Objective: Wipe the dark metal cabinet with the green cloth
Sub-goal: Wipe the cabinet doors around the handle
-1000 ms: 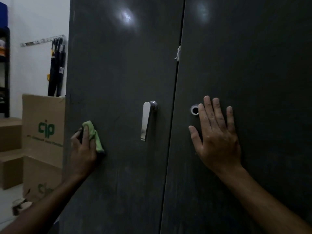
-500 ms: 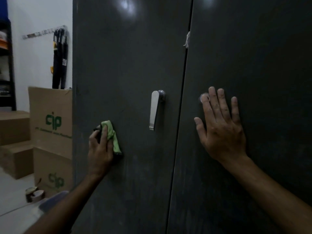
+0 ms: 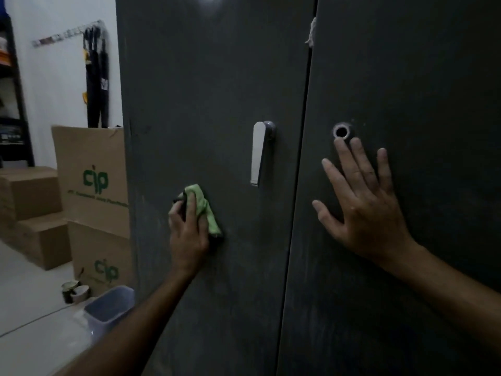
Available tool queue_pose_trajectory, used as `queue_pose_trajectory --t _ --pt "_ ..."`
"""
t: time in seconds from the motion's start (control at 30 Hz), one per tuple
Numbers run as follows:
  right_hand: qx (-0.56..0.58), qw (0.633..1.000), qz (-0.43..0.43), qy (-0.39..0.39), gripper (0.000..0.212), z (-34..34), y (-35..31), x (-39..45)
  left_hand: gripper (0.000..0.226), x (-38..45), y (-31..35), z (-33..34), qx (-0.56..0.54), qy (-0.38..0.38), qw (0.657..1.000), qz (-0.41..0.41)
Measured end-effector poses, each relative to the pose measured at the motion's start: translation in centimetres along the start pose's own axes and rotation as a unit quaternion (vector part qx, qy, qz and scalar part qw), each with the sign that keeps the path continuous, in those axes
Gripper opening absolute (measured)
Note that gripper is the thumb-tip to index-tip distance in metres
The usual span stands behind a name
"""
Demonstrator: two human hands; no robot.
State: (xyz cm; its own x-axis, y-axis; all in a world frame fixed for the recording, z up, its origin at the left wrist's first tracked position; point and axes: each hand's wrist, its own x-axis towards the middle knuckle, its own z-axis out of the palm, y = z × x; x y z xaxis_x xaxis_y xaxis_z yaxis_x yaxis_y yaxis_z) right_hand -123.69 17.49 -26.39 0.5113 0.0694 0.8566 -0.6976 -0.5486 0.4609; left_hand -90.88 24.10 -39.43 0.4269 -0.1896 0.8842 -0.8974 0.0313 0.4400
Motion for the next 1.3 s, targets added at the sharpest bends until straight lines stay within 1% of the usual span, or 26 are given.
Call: queue_pose_trajectory --t 0.03,0.07,0.13,0.2,0.23,0.27,0.33,0.4,0.47,0.53,0.6,0.63,0.7,0.77,0.8,0.83,0.87,0.93,1.0,1.03,1.1,1.13,1.17,1.23,1.27,1.3 --pt "0.006 1.000 -0.004 0.000 0.066 -0.1 -0.1 -1.3 0.059 -0.5 -1.6 -0.4 0.014 -0.009 1.000 0.010" --pt "0.008 1.000 -0.006 -0.005 0.065 -0.1 -0.1 -2.7 0.058 -0.2 -3.2 -0.9 0.030 -0.005 1.000 -0.004" --pt "-0.007 1.000 -0.005 -0.028 0.067 0.2 -0.2 -4.8 0.055 2.3 -5.9 -1.5 0.055 0.039 0.992 -0.107" --pt "-0.048 0.998 -0.022 -0.042 0.067 0.8 -0.2 -5.7 0.053 6.4 -7.0 -2.2 0.043 0.086 0.965 -0.245" --pt "-0.064 0.997 -0.032 -0.043 0.066 1.1 -0.3 -5.7 0.053 8.2 -7.0 -2.5 0.032 0.097 0.949 -0.298" --pt "-0.072 0.996 -0.035 -0.043 0.066 1.4 -0.5 -5.6 0.053 9.5 -6.8 -2.7 0.026 0.101 0.939 -0.327" --pt "-0.072 0.996 -0.029 -0.044 0.066 1.8 -0.9 -5.6 0.053 9.8 -5.6 -3.0 0.037 0.089 0.943 -0.318" --pt "-0.074 0.996 -0.024 -0.039 0.066 2.1 -1.2 -5.6 0.055 7.5 -3.9 -2.7 0.044 0.074 0.968 -0.238" --pt "-0.073 0.996 -0.023 -0.038 0.066 2.1 -1.2 -5.7 0.057 2.9 -2.6 -2.0 0.030 0.038 0.988 -0.147" --pt "-0.072 0.996 -0.023 -0.039 0.066 2.0 -1.1 -5.6 0.059 -1.5 -2.7 -1.8 0.010 -0.011 0.994 -0.112" --pt "-0.075 0.996 -0.021 -0.038 0.066 2.0 -1.2 -5.5 0.059 -2.4 -4.4 -2.4 0.013 -0.023 0.992 -0.127" --pt "-0.077 0.996 -0.018 -0.038 0.066 1.9 -1.3 -5.5 0.058 -1.5 -5.3 -2.5 0.020 -0.011 0.989 -0.148" --pt "-0.079 0.996 -0.015 -0.036 0.066 1.9 -1.5 -5.4 0.056 2.0 -6.4 -2.7 0.024 0.032 0.974 -0.223" --pt "-0.083 0.996 -0.012 -0.036 0.065 1.8 -1.6 -5.4 0.054 6.2 -6.4 -3.0 0.004 0.058 0.943 -0.327" --pt "-0.086 0.996 -0.012 -0.035 0.065 1.8 -1.6 -5.4 0.054 7.7 -6.0 -3.0 0.000 0.065 0.934 -0.351" --pt "-0.086 0.996 -0.012 -0.034 0.065 1.8 -1.6 -5.4 0.054 8.4 -5.1 -2.9 0.005 0.071 0.938 -0.340" --pt "-0.085 0.996 -0.012 -0.035 0.065 1.8 -1.6 -5.4 0.054 8.5 -4.0 -2.7 0.009 0.076 0.949 -0.305" --pt "-0.076 0.996 -0.011 -0.036 0.065 1.9 -1.6 -5.5 0.055 6.7 -1.6 -1.9 -0.001 0.077 0.978 -0.194" --pt "-0.068 0.997 -0.010 -0.035 0.065 1.9 -1.5 -5.5 0.056 2.6 -0.5 -0.7 -0.012 0.046 0.994 -0.103" --pt "-0.065 0.997 -0.012 -0.036 0.065 1.9 -1.5 -5.5 0.056 0.6 -0.4 -0.6 -0.017 0.027 0.995 -0.089" --pt "-0.072 0.997 -0.013 -0.034 0.065 2.0 -1.4 -5.5 0.056 -0.6 -1.7 -1.1 -0.012 0.020 0.994 -0.111" --pt "-0.076 0.997 -0.011 -0.032 0.064 2.0 -1.5 -5.5 0.055 0.4 -2.7 -1.4 -0.001 0.038 0.987 -0.157" --pt "-0.081 0.996 -0.010 -0.030 0.064 2.0 -1.6 -5.5 0.053 2.3 -3.6 -1.7 0.009 0.062 0.972 -0.225" --pt "-0.085 0.996 -0.011 -0.027 0.063 2.0 -1.7 -5.5 0.052 6.9 -4.8 -2.7 0.001 0.097 0.921 -0.376" --pt "-0.084 0.996 -0.011 -0.029 0.063 2.1 -1.6 -5.4 0.052 8.7 -4.7 -3.0 -0.008 0.097 0.908 -0.408" --pt "-0.082 0.996 -0.011 -0.030 0.063 2.1 -1.6 -5.4 0.052 9.5 -3.9 -3.0 -0.004 0.100 0.913 -0.396"
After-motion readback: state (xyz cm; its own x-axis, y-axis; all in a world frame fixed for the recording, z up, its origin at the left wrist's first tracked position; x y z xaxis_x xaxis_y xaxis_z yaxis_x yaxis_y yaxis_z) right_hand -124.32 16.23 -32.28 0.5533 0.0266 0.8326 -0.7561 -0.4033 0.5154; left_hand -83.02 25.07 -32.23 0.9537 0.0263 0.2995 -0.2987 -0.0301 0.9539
